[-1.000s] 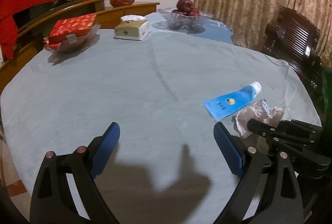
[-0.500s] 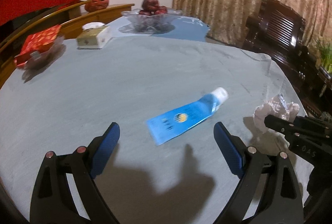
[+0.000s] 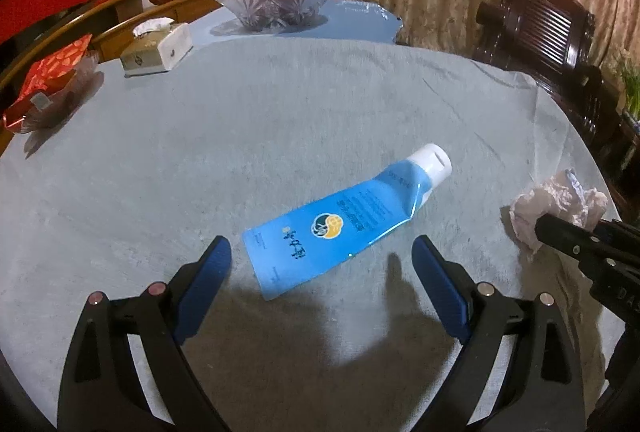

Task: Collect trash
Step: 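Grasp the blue toothpaste tube with the left tool while the right tool holds the tissue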

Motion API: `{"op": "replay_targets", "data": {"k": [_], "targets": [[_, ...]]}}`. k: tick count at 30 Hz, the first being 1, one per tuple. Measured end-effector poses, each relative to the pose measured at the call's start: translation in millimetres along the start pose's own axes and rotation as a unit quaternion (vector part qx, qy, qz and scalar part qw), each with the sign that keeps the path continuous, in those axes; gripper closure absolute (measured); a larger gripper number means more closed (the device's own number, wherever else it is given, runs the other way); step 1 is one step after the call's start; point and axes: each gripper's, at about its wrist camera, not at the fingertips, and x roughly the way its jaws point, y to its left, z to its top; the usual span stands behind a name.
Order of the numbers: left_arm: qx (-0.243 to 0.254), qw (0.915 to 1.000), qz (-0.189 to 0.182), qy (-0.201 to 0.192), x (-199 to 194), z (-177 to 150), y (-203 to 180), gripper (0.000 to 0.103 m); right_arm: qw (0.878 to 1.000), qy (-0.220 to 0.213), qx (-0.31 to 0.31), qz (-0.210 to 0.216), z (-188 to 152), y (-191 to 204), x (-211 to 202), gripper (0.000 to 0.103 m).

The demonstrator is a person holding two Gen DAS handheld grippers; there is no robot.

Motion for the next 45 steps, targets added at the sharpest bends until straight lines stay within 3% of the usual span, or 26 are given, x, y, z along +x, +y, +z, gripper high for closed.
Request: {"op": "replay_targets", "data": {"k": [10, 17, 22, 30, 33, 35, 45], "targets": [[0.024, 0.9995, 0.003, 0.022, 20.9, 12.2, -13.3, 0.014, 1.0, 0.0, -0.003, 0.002, 1.4, -1.1, 3.4, 0.076], [0.035, 0.9989, -0.001, 0.031, 33.1, 22.7, -18.4, 0.019, 1.0, 0.0, 0.002, 0.002, 4.0, -5.6, 6.3, 0.076], [0.02, 0.9992, -0.013, 0.031, 38.3, 28.8, -13.7, 0.033, 1.0, 0.0, 0.005, 0.002, 5.0, -8.3, 6.5, 0.076], [-0.009, 0.9993, -0.03, 0.021, 38.6, 34.0, 0.8, 0.084, 1.0, -0.001, 0.008, 0.004, 6.3, -10.3, 6.1, 0.076], [-0.009, 0.9993, -0.03, 0.019, 36.8, 34.1, 1.5, 0.096, 1.0, -0.001, 0.007, 0.004, 7.0, -10.2, 5.5, 0.076], [-0.006, 0.9993, -0.034, 0.018, 34.8, 33.2, -0.3, 0.1, 1.0, -0.003, 0.005, 0.004, 8.4, -9.7, 3.8, 0.076], [-0.035, 0.9972, -0.061, 0.024, 16.4, 22.0, 0.2, 0.101, 1.0, -0.017, 0.0, 0.006, 13.0, -5.3, -8.7, 0.076]]}}
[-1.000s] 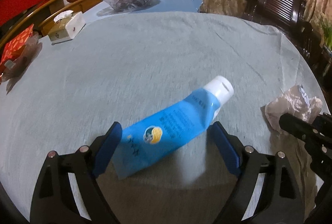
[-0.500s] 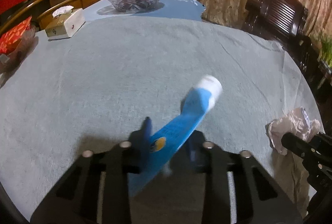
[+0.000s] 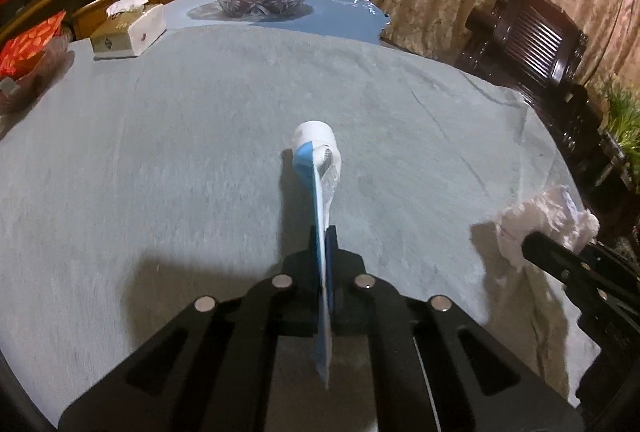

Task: Collect trash
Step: 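Carry the toothpaste tube and tissue over the bin and open both tools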

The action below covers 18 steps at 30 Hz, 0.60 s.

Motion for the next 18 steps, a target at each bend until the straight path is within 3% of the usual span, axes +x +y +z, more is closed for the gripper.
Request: {"op": "replay_targets", "data": {"k": [11, 18], "targets": [[0.006, 0.9998, -0.016, -0.008, -38.2, -16.1, -12.4, 0.101, 1.0, -0.009, 0.001, 0.009, -1.5, 6.1, -16.7, 0.076], [0.016, 0.999, -0.038, -0.018, -75.9, -25.7, -28.3, 0.101, 0.999, -0.033, -0.007, 0.014, -5.3, 10.9, -62.1, 0.076]]}}
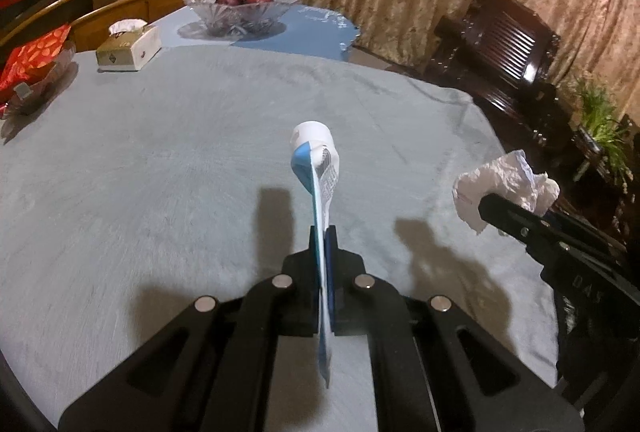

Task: Collect trash
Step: 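Carry the toothpaste tube and tissue over the bin and open both tools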

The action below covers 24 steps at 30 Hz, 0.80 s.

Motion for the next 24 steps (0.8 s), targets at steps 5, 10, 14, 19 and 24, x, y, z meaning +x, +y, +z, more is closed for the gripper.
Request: {"op": "replay_targets", "data": {"k": [5, 10, 14, 19, 24], "targets": [[0.015, 0.9997, -0.017, -0.01, -26.3, -8.8, -21.5, 0.101, 1.0, -0.016, -0.006, -0.001, -6.2, -1.0, -39.9, 0.076], [0.036, 0.9986, -0.035, -0.017, -50.3, -19.8, -50.2, 0.101, 1.0, -0.027, -0.014, -0.006, -17.7, -5.4, -78.0, 0.076], [0.048, 0.9971, -0.056, -0.018, -63.8, -28.4, -73.8, 0.101, 0.999, -0.036, -0.01, -0.023, -32.7, -17.0, -116.2, 0.076], [0.073, 0.9929, -0.092, -0.019, -77.5, -39.9, -117.5, 0.101, 0.997, -0.051, 0.008, -0.055, -48.1, -44.1, -162.3, 0.076], [0.106, 0.9859, -0.128, -0.014, -81.9, -51.2, -165.2, 0.101, 0.992, -0.068, 0.034, -0.098, -64.7, -80.0, -206.6, 0.076]]}}
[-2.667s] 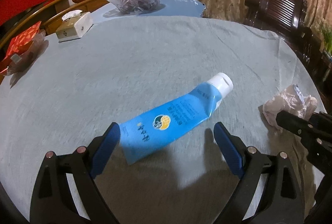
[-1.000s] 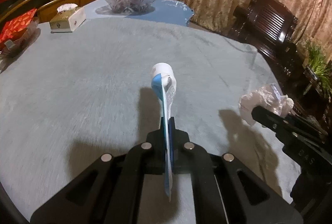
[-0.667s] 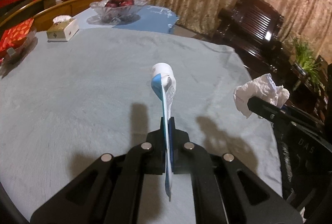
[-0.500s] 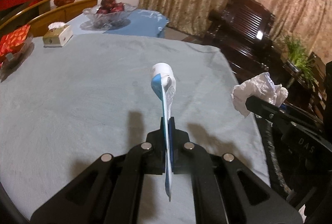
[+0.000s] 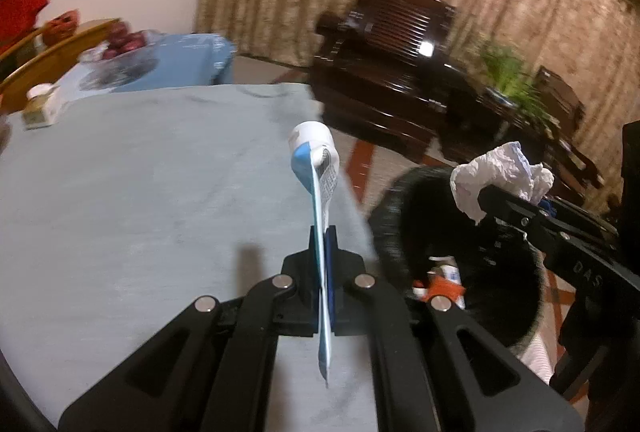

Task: Collect trash
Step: 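Carry the toothpaste tube and tissue over the bin and open both tools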

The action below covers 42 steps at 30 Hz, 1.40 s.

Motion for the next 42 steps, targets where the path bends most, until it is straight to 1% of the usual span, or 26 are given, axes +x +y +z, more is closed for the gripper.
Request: {"op": "replay_targets", "data": {"k": [3, 7, 9, 14, 17, 23, 24, 26, 28, 30, 32, 33, 34, 35, 36, 38, 39, 42], "targets": [[0.024, 0.9995, -0.021, 0.002, 7.8, 0.3, -30.7, 0.101, 1.0, -0.006, 0.016, -0.024, -5.9, -27.1, -17.0, 0.076], [0.051, 0.9977, -0.044, 0.005, 20.5, -0.3, -62.4, 0.101, 0.998, -0.009, 0.03, -0.051, -13.7, -58.1, -31.8, 0.076], [0.062, 0.9963, -0.058, 0.013, 30.3, -1.9, -78.5, 0.101, 0.997, -0.008, 0.035, -0.061, -18.1, -69.2, -34.5, 0.076], [0.084, 0.9927, -0.08, 0.03, 57.2, -4.5, -112.1, 0.101, 0.995, 0.001, 0.05, -0.083, -30.8, -98.1, -34.5, 0.076], [0.094, 0.9914, -0.083, 0.039, 77.3, -3.9, -126.6, 0.101, 0.994, 0.006, 0.059, -0.092, -36.7, -113.2, -30.5, 0.076], [0.105, 0.9896, -0.08, 0.058, 113.4, -3.6, -143.8, 0.101, 0.992, 0.019, 0.068, -0.102, -43.6, -135.7, -17.5, 0.076], [0.108, 0.9892, -0.079, 0.061, 118.4, -3.1, -146.3, 0.101, 0.992, 0.02, 0.069, -0.103, -44.5, -137.7, -16.3, 0.075], [0.11, 0.9881, -0.084, 0.068, 125.3, -2.5, -148.6, 0.1, 0.991, 0.023, 0.072, -0.107, -44.7, -143.7, -11.9, 0.067], [0.104, 0.9882, -0.086, 0.072, 130.4, -1.6, -149.0, 0.094, 0.99, 0.023, 0.075, -0.113, -45.4, -147.6, -10.4, 0.064], [0.098, 0.9887, -0.09, 0.07, 130.9, 0.7, -148.3, 0.066, 0.989, 0.022, 0.079, -0.119, -46.1, -149.9, -10.5, 0.057], [0.098, 0.9897, -0.087, 0.058, 126.5, 2.7, -147.0, 0.058, 0.988, 0.016, 0.085, -0.125, -46.5, -152.4, -15.5, 0.041], [0.1, 0.9897, -0.086, 0.055, 123.8, 2.8, -146.4, 0.056, 0.988, 0.012, 0.086, -0.126, -45.9, -154.1, -18.9, 0.036], [0.102, 0.9899, -0.084, 0.053, 121.0, 4.1, -145.1, 0.051, 0.988, 0.006, 0.086, -0.131, -45.4, -154.6, -22.6, 0.023], [0.101, 0.9904, -0.081, 0.05, 117.7, 5.5, -143.5, 0.044, 0.987, 0.001, 0.088, -0.136, -44.6, -154.9, -26.2, 0.013], [0.099, 0.9909, -0.079, 0.046, 115.3, 7.5, -142.2, 0.039, 0.986, -0.002, 0.089, -0.138, -43.4, -155.0, -28.5, 0.01], [0.095, 0.9923, -0.07, 0.036, 105.3, 10.5, -136.3, 0.033, 0.986, -0.008, 0.096, -0.135, -41.3, -153.3, -35.3, 0.007], [0.094, 0.9929, -0.066, 0.032, 99.8, 11.8, -133.6, 0.031, 0.986, -0.01, 0.098, -0.134, -39.8, -152.2, -38.3, 0.006], [0.092, 0.9942, -0.052, 0.019, 81.5, 13.6, -127.4, 0.019, 0.987, -0.015, 0.101, -0.126, -33.4, -146.5, -46.5, 0.006]]}}
